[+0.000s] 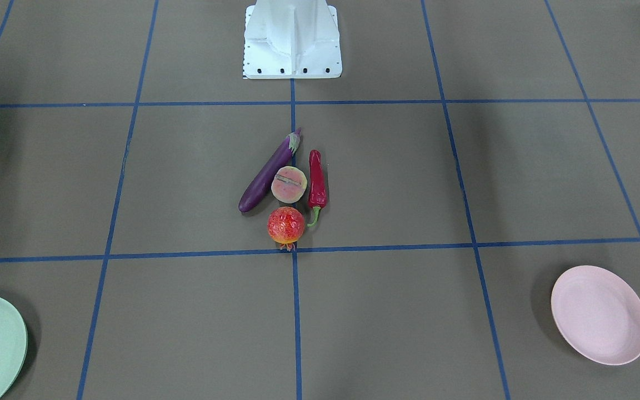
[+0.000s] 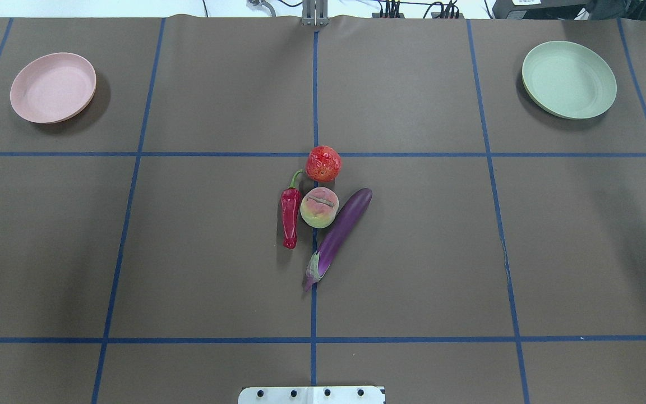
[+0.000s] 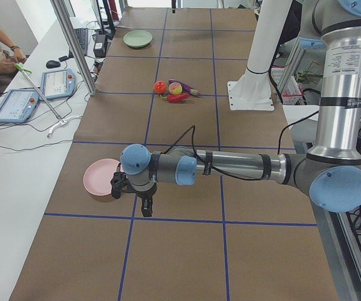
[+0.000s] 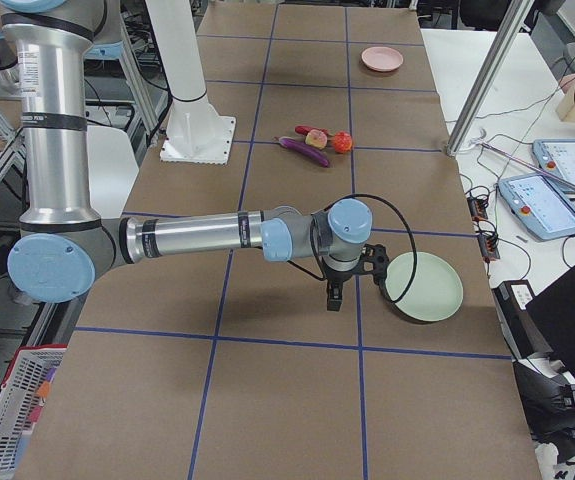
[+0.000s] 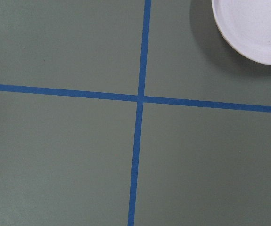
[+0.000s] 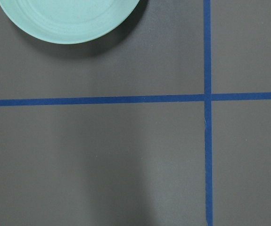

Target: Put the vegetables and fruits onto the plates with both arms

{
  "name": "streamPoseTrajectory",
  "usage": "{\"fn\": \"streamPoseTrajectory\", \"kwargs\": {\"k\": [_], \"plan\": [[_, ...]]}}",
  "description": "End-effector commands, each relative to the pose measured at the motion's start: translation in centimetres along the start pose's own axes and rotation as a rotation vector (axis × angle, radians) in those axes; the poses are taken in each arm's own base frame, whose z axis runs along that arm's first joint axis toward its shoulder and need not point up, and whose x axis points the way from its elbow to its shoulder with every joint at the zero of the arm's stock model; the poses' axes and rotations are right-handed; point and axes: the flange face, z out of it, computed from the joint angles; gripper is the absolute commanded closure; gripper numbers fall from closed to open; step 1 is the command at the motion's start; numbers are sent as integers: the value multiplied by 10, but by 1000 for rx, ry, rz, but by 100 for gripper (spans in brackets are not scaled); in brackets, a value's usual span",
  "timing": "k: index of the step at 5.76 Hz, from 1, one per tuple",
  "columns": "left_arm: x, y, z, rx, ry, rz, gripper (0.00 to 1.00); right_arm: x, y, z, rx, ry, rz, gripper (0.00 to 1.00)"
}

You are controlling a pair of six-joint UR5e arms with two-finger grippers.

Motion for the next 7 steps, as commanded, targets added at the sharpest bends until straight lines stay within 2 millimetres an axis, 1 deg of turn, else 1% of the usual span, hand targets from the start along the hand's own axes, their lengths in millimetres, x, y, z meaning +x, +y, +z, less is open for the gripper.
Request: {"fn": "streamPoseTrajectory", "kwargs": {"k": [1, 2, 3, 4, 6, 7], "plan": [[5, 3, -6, 20, -1, 26, 0, -5, -5, -4, 11, 2, -11, 0], [11, 6, -13, 33, 1, 25, 0, -6, -5, -4, 11, 4, -13, 0], [7, 36, -11, 31, -4, 40, 0, -8, -7, -4, 13, 5, -16, 0], [10, 38, -13, 47, 6, 50, 0, -14, -8, -10, 29, 2, -34, 0], [12, 40, -12, 45, 10, 55, 0, -19, -5, -10, 67, -23, -77, 0], [15, 40, -12, 43, 40, 59, 0, -25, -3, -5, 72, -41, -110, 0]]}}
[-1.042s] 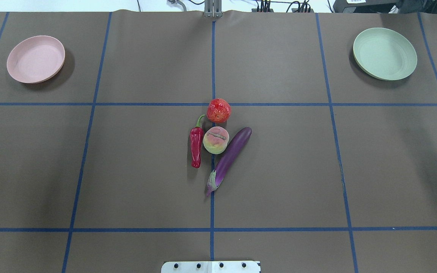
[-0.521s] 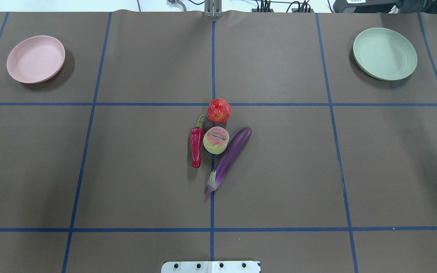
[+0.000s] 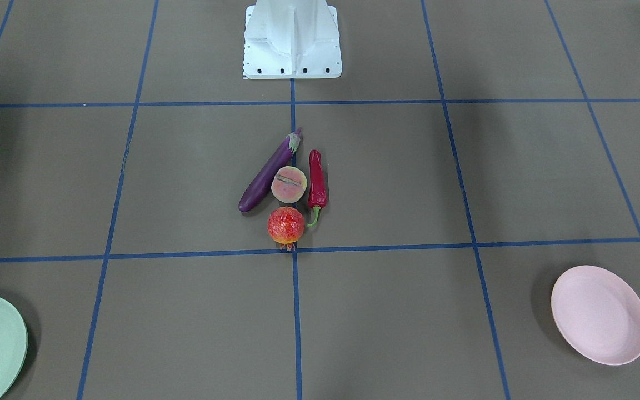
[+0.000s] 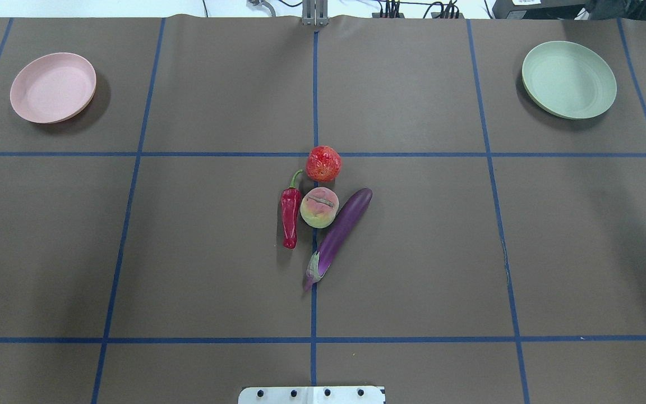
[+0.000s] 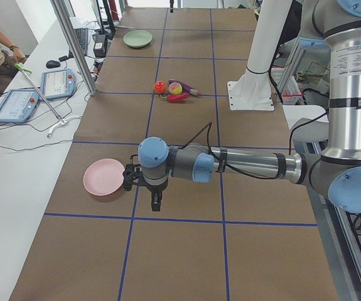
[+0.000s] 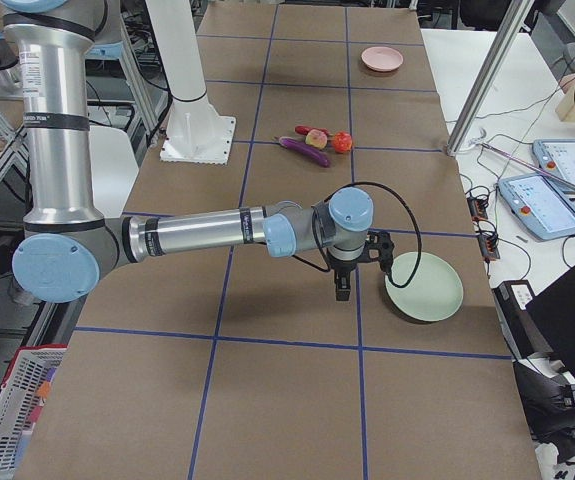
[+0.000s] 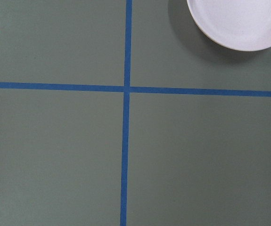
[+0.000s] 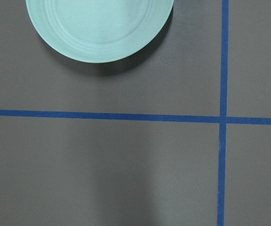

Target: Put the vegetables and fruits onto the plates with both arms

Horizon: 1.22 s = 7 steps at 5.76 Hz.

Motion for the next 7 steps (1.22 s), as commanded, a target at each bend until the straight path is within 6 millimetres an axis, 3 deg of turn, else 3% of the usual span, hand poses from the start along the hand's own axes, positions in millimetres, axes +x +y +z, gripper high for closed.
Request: {"fn": "streamPoseTrajectory", "kwargs": {"k": [1, 4, 6, 7], "plan": [[7, 0, -1, -6, 62, 8, 0, -13, 4, 11, -7, -35, -44, 0], [25, -2, -1, -21, 152, -26, 0, -23, 3, 16, -15, -38, -37, 0], [55, -8, 9, 9, 166, -50, 0, -99, 1, 16, -22, -66, 68, 0], [79, -21, 9, 5, 180, -43, 0, -127, -9, 15, -18, -82, 77, 0]]}}
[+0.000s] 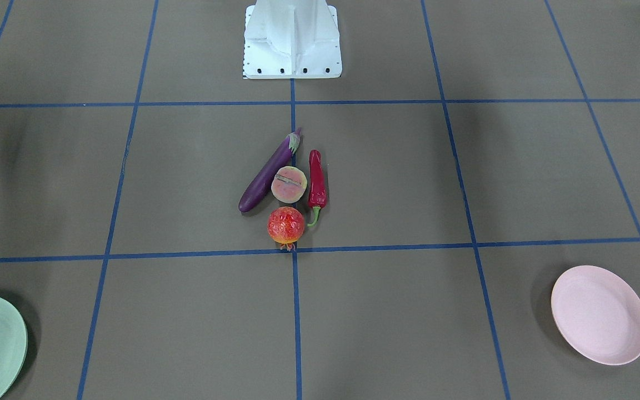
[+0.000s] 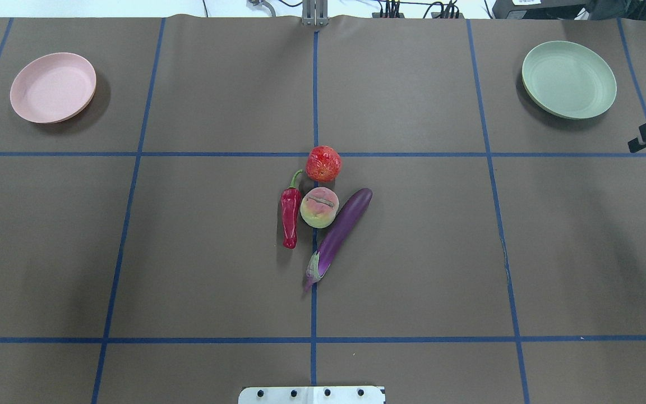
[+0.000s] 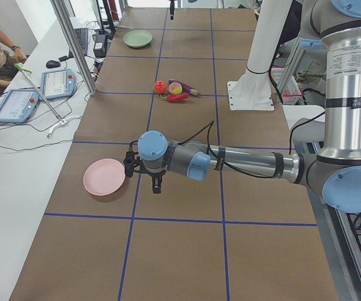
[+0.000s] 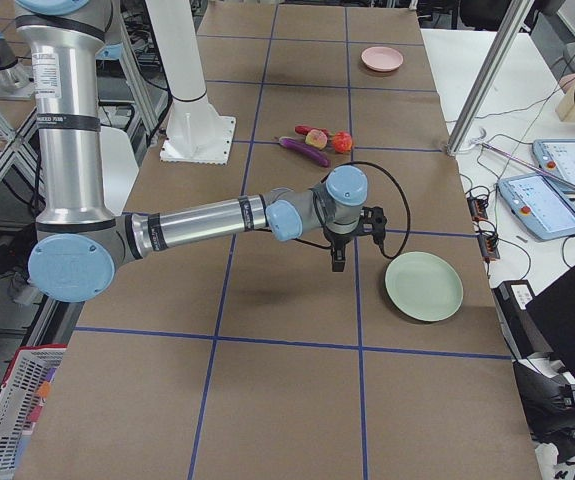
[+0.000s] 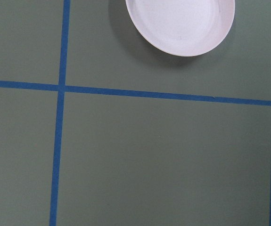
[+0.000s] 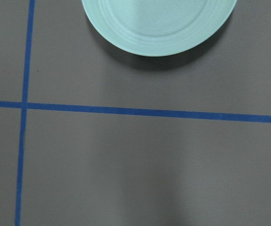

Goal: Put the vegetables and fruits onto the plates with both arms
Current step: 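Move the right gripper down over the red pomegranate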

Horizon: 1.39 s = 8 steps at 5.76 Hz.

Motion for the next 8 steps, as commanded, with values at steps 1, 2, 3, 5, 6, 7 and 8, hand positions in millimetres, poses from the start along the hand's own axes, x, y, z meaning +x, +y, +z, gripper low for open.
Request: {"fn": "streamPoseTrajectory", "kwargs": {"k": [1, 2, 3, 5, 6, 7, 8], "plan": [[35, -19, 1, 8, 22, -8, 0, -71, -17, 4, 2, -37, 55, 0], [47, -21, 10, -8, 24, 10, 0, -126, -28, 10, 4, -57, 109, 0], [70, -31, 14, -11, 33, -11, 0, -192, -35, 21, 27, -57, 150, 0], [102, -41, 24, -23, 38, 0, 0, -301, -28, 47, 43, -78, 209, 1], [107, -42, 29, -33, 37, 5, 0, -371, -28, 68, 76, -80, 284, 1], [111, -42, 31, -37, 38, 10, 0, -431, -33, 96, 102, -65, 336, 1], [110, -42, 32, -38, 37, 8, 0, -467, -35, 123, 116, -39, 347, 1]]}}
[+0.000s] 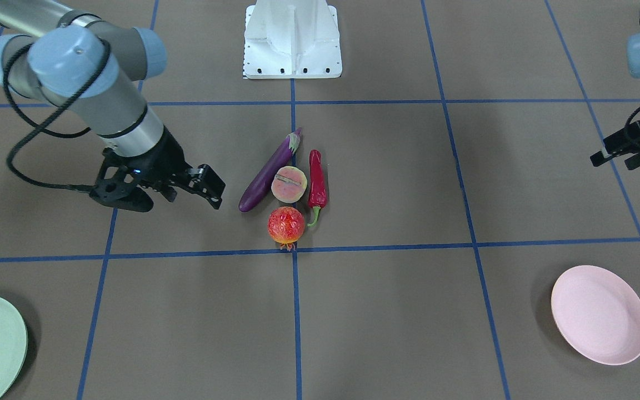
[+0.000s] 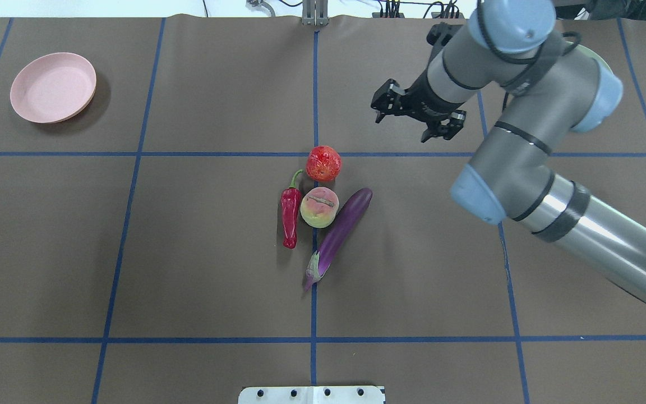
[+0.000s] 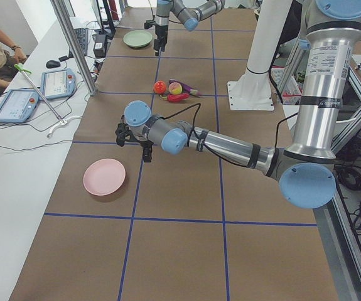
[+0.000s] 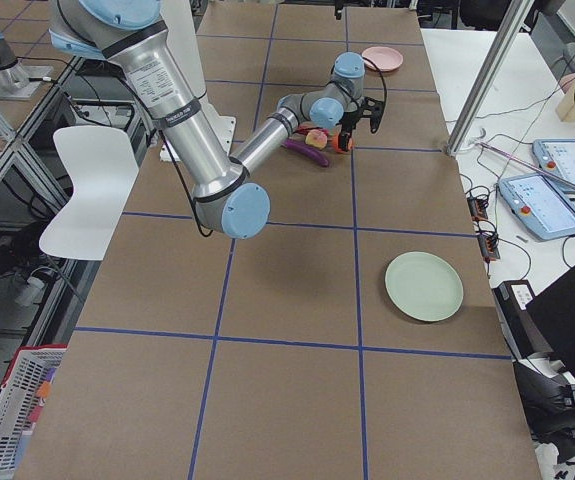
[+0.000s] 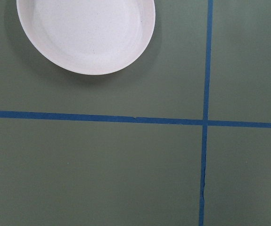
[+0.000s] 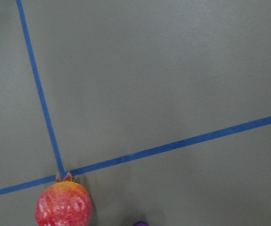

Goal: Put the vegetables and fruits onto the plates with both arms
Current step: 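Move the right gripper down over the red pomegranate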

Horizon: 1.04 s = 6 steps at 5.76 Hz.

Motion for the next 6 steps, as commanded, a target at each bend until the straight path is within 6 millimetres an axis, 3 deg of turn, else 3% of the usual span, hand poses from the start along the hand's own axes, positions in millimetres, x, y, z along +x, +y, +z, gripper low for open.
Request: {"fn": "streamPoseTrajectory", "kwargs": {"k": [1, 3, 6], "plan": [[1, 0, 1, -1, 0, 0, 0, -51, 20, 58, 27, -25, 36, 1], [0, 1, 2, -3, 1, 1, 0, -48, 45, 93, -10, -19, 34, 1], [6, 0, 1, -6, 10, 9, 0, -50, 50, 111, -17, -37, 30, 1]]}}
